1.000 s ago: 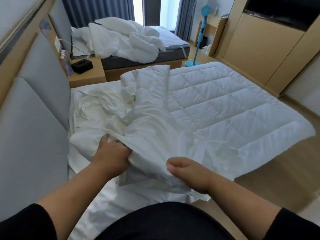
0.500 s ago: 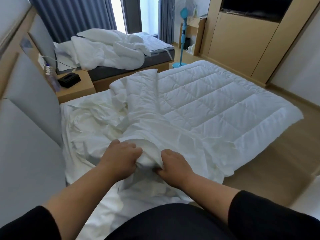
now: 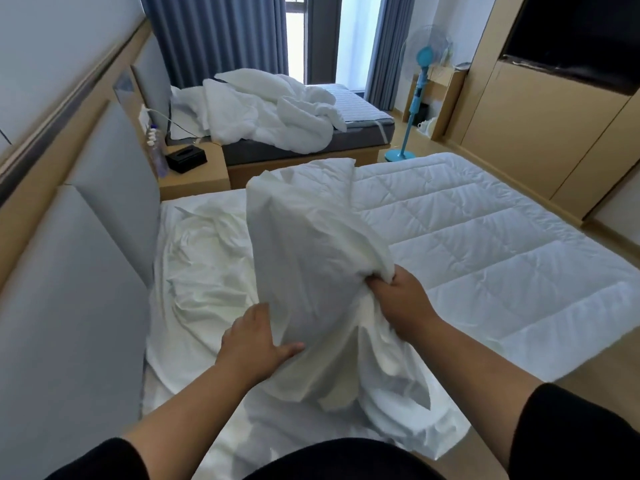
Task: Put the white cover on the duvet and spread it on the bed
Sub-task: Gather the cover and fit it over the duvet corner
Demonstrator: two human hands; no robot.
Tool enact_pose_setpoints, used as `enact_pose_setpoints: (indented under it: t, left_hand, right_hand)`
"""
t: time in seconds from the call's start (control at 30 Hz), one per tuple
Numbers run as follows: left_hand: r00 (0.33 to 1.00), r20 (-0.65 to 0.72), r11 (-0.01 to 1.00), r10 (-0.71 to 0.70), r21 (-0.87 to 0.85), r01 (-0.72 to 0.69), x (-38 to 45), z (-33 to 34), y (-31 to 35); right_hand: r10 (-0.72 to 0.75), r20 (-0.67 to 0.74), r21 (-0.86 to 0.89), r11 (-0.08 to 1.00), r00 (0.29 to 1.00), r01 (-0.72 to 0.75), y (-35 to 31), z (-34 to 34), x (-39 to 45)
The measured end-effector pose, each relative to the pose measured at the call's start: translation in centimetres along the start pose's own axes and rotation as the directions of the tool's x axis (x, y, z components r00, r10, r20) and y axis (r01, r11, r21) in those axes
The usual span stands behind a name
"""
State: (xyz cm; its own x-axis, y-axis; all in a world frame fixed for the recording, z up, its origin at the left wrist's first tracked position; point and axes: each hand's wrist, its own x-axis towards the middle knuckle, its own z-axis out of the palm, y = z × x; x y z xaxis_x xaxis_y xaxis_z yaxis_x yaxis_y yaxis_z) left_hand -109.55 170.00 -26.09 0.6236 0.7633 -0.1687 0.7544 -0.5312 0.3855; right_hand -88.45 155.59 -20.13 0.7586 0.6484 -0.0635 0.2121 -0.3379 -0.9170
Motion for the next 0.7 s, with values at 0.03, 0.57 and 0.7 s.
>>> enact_pose_setpoints:
  t: [0.03, 0.57, 0.7]
  left_hand:
    - [1.000, 0.006, 0.999, -0.016, -0.048, 0.017, 1.1, 0.4, 0.6]
    - [0.977, 0.032, 0.863, -0.209, 0.475, 0.169, 19.8, -11.1, 12.9]
    - [0.995, 0.069, 0.978, -0.078, 0.199, 0.063, 15.9, -7.8, 20.4]
  right_hand:
    - [-0.008, 0.030, -0.004, 1.000, 1.000, 0.008, 0.1, -0.2, 0.7]
    - [-0.144, 0.387, -0.275, 0.925, 0.911, 0.263, -0.4, -8.7, 16.4]
    - [-0.040, 0.326, -0.198, 0.974, 0.944, 0.110, 1.4, -10.3, 18.6]
